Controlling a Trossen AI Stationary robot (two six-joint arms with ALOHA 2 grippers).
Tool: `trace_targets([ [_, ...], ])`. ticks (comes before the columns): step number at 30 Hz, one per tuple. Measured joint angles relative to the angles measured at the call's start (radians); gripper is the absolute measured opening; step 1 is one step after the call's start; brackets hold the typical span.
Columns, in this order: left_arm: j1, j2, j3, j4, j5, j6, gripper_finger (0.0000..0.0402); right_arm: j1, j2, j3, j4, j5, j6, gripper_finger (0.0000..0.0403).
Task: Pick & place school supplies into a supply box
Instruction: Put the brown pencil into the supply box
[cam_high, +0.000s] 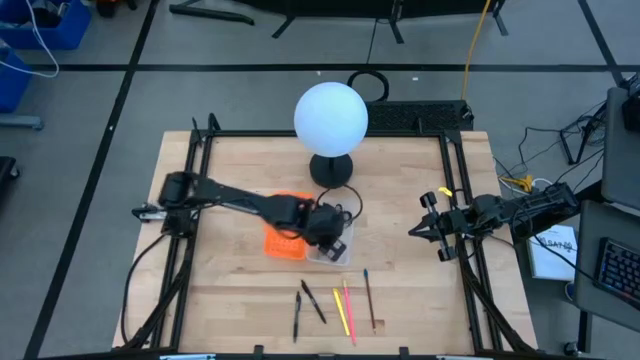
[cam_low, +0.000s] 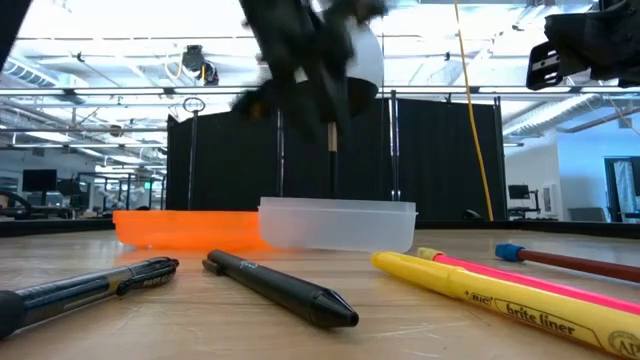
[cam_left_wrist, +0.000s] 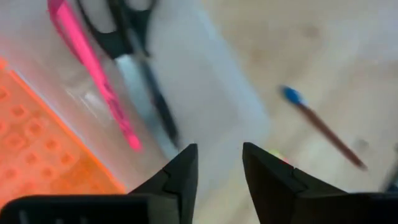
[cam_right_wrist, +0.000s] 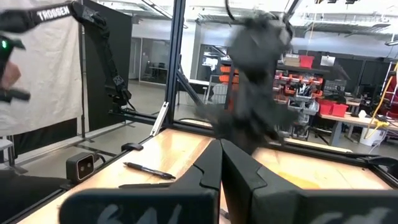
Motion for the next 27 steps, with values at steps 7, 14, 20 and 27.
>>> trace_targets([
  [7, -0.293, -0.125, 0.002, -0.082, -0.361, -0.2, 0.0056, 0.0, 0.003, 0.0, -0.017, 0.0, 0.004, 0.0],
  [14, -0.572, -0.064, 0.0, -0.102, -0.581, -0.476, 0.001, 0.0, 0.008, 0.0, -0.024, 0.0, 0.047, 0.0],
  [20, -0.672, 0.067, 0.0, -0.085, -0.649, -0.624, 0.0005, 0.0, 0.01, 0.0, -0.034, 0.0, 0.083, 0.0],
  [27, -0.671, 0.186, -0.002, 0.013, -0.691, -0.152, 0.0004, 0.0, 0.013, 0.0, -0.051, 0.0, 0.135, 0.0],
])
